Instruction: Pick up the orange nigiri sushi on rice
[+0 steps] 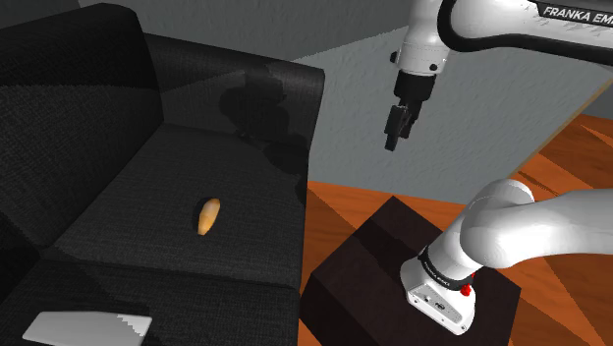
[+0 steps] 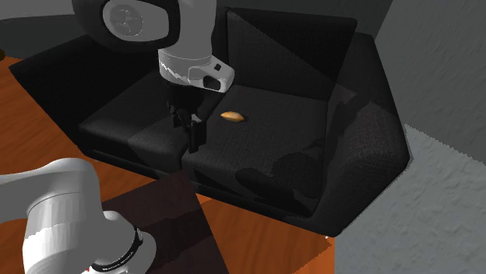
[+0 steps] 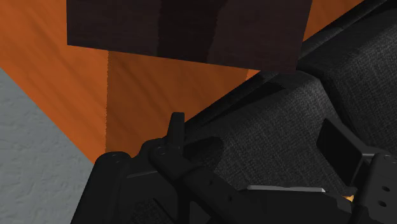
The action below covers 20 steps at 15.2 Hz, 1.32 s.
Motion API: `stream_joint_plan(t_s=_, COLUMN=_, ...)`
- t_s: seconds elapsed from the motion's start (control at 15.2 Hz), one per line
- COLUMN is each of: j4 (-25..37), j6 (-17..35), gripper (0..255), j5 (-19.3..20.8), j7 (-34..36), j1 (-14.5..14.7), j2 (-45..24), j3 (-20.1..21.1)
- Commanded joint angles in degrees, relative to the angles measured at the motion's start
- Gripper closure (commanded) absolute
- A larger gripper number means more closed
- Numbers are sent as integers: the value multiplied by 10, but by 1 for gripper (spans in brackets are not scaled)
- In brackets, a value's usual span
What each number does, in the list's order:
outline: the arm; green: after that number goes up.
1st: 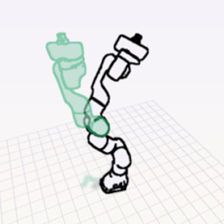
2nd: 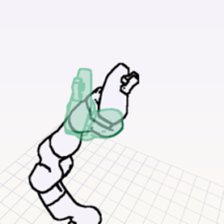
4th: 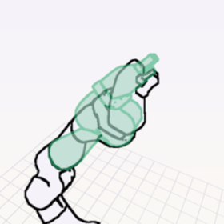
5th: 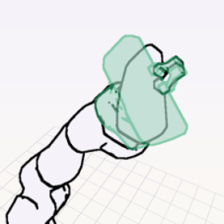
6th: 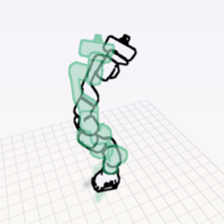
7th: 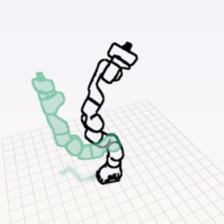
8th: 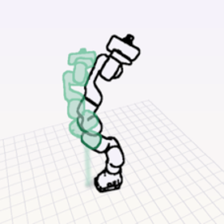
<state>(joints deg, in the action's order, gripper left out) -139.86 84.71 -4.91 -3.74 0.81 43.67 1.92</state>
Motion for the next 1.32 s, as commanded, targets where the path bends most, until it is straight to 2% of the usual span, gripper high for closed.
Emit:
stream_joint_plan(t_s=0.0, j4=0, j6=0, gripper=0, j5=0, j7=0, j1=0, j2=0, j3=0)
stream_joint_plan(t_s=0.33, j4=-31, j6=81, gripper=0, j5=-52, j7=92, j1=9, j2=-29, j3=63)
stream_joint_plan(t_s=0.73, j4=-38, j6=187, gripper=0, j5=-99, j7=199, j1=16, j2=-100, j3=140)
stream_joint_plan(t_s=0.99, j4=-23, j6=260, gripper=0, j5=-114, j7=272, j1=14, j2=-168, j3=190)
stream_joint_plan(t_s=1.25, j4=6, j6=330, gripper=0, j5=-107, j7=350, j1=6, j2=-249, j3=237)
